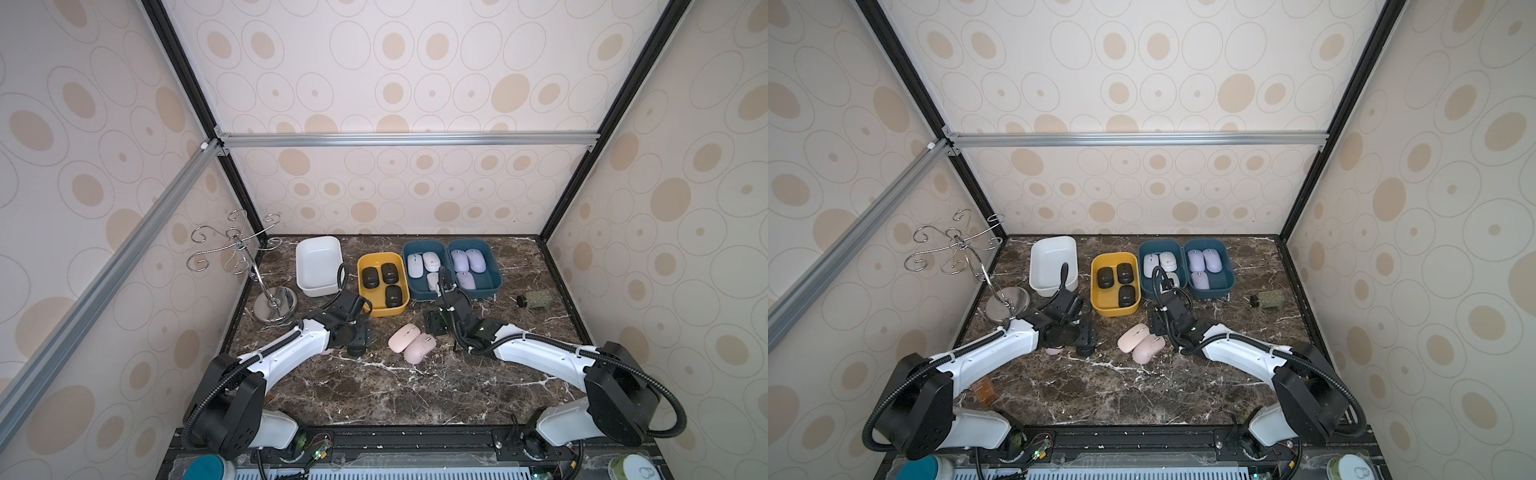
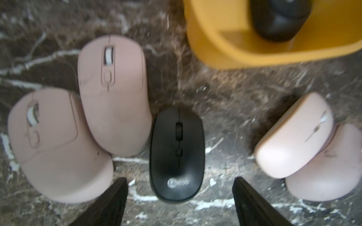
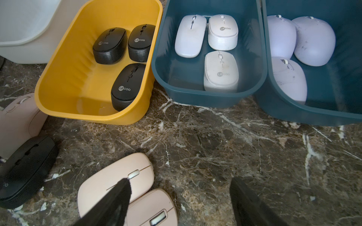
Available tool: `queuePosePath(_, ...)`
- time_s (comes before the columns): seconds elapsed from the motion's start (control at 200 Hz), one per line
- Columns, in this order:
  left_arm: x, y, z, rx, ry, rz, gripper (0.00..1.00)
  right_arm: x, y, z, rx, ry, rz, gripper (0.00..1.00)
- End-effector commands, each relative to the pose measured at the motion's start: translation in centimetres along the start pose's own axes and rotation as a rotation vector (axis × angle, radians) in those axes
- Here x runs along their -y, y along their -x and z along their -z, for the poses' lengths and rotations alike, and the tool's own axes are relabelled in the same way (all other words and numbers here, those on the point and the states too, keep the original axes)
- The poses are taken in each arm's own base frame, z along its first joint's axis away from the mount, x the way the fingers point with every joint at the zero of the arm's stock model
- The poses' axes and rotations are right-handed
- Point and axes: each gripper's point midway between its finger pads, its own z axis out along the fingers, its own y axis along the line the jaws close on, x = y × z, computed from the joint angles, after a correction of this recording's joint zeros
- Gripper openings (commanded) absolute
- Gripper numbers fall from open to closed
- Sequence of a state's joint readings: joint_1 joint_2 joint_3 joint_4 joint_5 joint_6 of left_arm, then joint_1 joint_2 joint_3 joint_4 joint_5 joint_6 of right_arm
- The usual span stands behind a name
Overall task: Place the mice by color into the storage box
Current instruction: Place the mouse in the storage box, then pick up the mouse from the center of the board.
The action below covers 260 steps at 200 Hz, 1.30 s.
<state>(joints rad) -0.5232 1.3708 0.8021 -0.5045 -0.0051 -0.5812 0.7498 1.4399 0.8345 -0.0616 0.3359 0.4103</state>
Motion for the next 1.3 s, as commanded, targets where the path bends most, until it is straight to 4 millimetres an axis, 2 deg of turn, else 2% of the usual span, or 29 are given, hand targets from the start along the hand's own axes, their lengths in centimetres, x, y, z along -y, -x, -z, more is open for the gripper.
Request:
queuePosePath(0.0,-0.6,-1.1,0.2,-0.005,0.014,0.022,0.85,-0.3,-0.9,-0.4,-0.015,0.004,0.018,0.83)
queuePosePath(0.09,-0.8,-1.4,-0.6,-0.014,0.031,0.016,0.85,-0.5,-1.0,-0.5,-0.024,0.004,0.026,0.83)
queuePosePath(0.315,-0.5,-0.1,-2.0,0.001,0.057,-0.010,0.73,-0.4,-1.0,-0.6,-0.026,-0.006,0.033,0.82)
queuePosePath(0.765,-0.3,0.6,-3.8,-0.039,0.098,-0.072,0.70,-0.7,-1.0,-0.6,-0.031,0.010,0.033,0.81)
queuePosePath(0.93,-0.1,0.2,-4.5,-0.058,0.091,-0.070,0.62,-0.7,-1.0,-0.5,-0.032,0.006,0.035,0.81)
queuePosePath(1.076,-0.1,0.4,-3.9,-0.046,0.086,-0.061,0.58,-0.8,-1.0,-0.5,-0.034,0.007,0.037,0.80)
queuePosePath(1.296,0.8,2.1,-1.1,0.008,0.052,-0.059,0.57,-0.7,-1.0,-0.6,-0.035,0.005,0.037,0.80)
